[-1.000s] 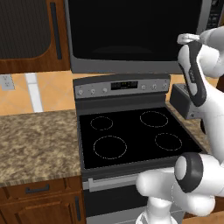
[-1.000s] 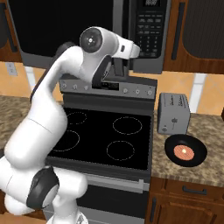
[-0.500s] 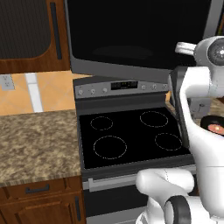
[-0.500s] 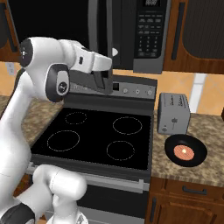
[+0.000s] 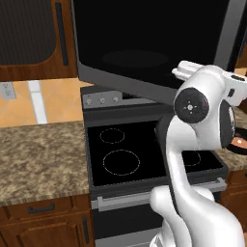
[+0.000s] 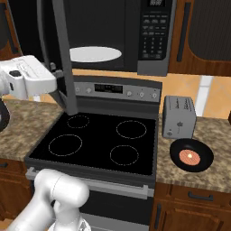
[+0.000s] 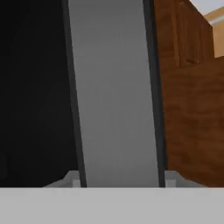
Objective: Open the microwave, place the bowl with waffle inside the microwave, then close the microwave door and turn it on.
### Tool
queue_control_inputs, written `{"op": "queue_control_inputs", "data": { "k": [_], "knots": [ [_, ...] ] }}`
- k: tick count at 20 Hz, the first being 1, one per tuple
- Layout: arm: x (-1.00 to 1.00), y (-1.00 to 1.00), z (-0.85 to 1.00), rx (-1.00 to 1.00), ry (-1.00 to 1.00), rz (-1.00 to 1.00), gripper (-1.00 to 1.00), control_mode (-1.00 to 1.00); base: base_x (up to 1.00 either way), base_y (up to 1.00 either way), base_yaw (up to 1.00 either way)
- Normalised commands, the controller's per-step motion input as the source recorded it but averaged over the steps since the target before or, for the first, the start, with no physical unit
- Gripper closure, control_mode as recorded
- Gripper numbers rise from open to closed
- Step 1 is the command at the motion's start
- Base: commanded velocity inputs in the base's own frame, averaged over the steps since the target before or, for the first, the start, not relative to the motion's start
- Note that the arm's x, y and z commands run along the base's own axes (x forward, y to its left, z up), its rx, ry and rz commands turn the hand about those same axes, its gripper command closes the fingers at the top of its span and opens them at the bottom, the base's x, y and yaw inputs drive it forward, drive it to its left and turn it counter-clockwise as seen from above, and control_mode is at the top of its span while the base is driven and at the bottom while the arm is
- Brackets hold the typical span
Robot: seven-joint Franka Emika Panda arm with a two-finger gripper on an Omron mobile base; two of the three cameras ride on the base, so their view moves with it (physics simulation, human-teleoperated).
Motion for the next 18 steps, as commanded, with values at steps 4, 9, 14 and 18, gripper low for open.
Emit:
{"op": "queue_control_inputs", "data": {
  "k": [4, 9, 14, 18],
  "knots": [
    [-1.00, 1.00, -0.15, -0.23, -0.29, -0.13, 1.00, -1.00, 0.00, 0.00, 0.00],
    [-0.48, 0.94, -0.18, -0.22, -0.08, -0.10, 1.00, -1.00, 0.00, 0.00, 0.00],
    [0.17, 0.65, -0.17, -0.08, 0.08, -0.11, -1.00, -1.00, 0.00, 0.00, 0.00],
    [0.34, 0.49, -0.30, -0.04, 0.13, -0.04, -1.00, -1.00, 0.00, 0.00, 0.00]
  ]
}}
